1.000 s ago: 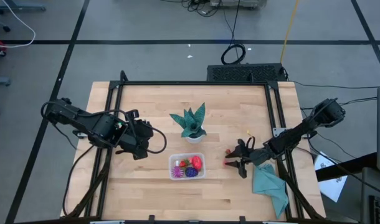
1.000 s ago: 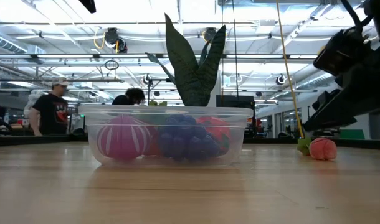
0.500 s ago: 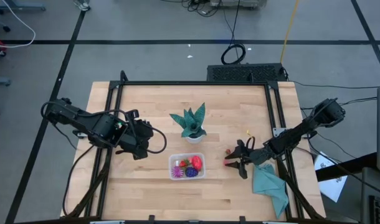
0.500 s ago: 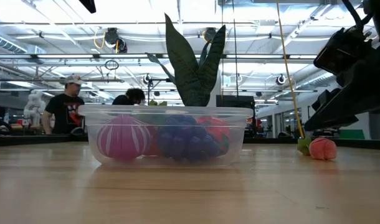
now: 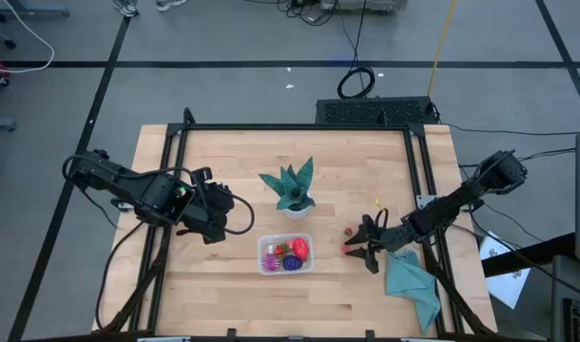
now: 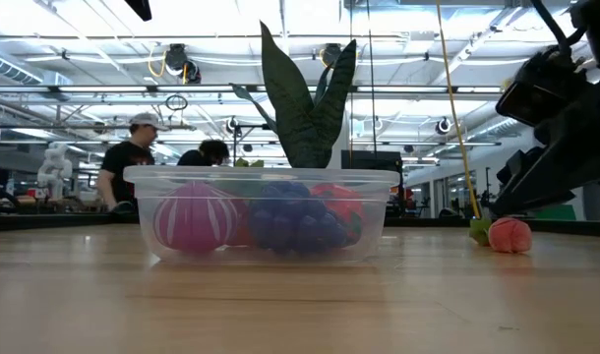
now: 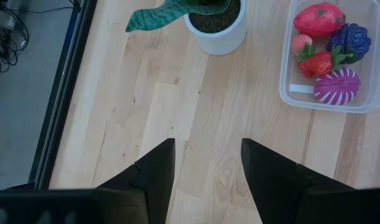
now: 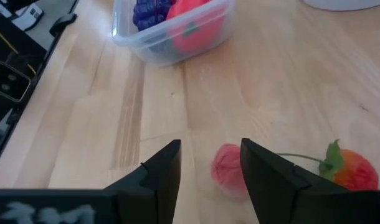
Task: Pick and placing Produce into tupperware
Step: Put the pink peach into the transparent bin
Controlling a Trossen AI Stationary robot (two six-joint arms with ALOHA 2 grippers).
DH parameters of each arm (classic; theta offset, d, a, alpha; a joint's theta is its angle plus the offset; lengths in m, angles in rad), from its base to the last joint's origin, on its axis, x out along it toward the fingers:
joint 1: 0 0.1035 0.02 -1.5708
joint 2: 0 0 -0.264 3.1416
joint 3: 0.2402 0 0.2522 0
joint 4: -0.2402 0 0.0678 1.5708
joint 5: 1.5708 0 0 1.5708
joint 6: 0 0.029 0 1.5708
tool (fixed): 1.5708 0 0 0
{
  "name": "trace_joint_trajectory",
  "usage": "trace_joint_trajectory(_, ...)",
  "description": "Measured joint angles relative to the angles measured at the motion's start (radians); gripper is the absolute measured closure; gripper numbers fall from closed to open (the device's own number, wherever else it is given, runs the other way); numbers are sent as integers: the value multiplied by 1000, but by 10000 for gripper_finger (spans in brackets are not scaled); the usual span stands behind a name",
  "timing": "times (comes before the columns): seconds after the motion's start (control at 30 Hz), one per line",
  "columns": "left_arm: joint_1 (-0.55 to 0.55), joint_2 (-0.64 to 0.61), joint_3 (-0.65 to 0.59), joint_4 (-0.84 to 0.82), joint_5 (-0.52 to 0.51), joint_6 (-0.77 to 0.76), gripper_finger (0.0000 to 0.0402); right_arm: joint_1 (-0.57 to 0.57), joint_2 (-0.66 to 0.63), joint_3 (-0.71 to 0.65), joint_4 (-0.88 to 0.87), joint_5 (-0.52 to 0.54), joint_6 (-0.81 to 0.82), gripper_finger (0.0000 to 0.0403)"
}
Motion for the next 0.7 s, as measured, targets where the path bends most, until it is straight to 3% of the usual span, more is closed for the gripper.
trace_joint_trajectory(0.47,0,0,0,0,0,0,215,-62,0,0,7,-59,4,248)
trace_joint_trajectory(0.7,0,0,0,0,0,1,215,-63,0,0,105,-51,-126,247)
